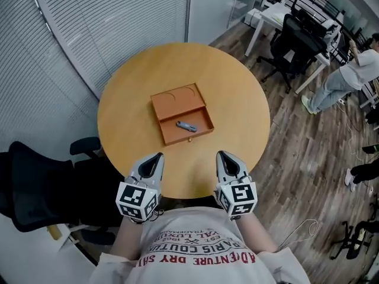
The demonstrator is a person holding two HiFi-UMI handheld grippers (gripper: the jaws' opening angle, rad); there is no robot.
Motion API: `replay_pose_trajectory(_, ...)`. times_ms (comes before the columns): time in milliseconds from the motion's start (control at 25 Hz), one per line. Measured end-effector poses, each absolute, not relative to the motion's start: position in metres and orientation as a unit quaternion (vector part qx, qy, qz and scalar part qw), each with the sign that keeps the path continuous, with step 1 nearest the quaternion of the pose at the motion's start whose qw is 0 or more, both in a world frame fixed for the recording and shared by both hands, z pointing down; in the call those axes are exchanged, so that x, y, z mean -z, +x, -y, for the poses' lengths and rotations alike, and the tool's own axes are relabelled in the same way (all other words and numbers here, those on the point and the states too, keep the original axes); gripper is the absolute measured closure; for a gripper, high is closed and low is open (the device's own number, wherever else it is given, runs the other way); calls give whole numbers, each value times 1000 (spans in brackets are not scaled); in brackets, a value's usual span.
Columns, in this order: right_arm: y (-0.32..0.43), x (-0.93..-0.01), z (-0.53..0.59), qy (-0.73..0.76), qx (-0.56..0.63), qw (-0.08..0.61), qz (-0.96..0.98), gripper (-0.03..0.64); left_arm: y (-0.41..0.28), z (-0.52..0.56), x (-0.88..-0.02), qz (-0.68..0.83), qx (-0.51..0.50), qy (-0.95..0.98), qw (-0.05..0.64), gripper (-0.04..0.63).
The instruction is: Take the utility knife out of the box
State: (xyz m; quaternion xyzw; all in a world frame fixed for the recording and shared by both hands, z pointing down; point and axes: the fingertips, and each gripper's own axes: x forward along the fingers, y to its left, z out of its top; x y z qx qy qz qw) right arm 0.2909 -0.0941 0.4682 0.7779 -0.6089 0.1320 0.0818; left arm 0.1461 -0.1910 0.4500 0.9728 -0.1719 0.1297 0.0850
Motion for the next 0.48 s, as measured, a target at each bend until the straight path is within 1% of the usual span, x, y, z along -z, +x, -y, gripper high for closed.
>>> replay_pose_trajectory(320, 338, -477, 166, 705, -141, 108, 687, 609, 178, 229, -455, 271, -121, 949, 108, 601)
replay_pose_trajectory(480, 344, -497, 196, 657, -159, 128, 726, 609, 183, 237, -471, 309, -130, 934, 127, 600)
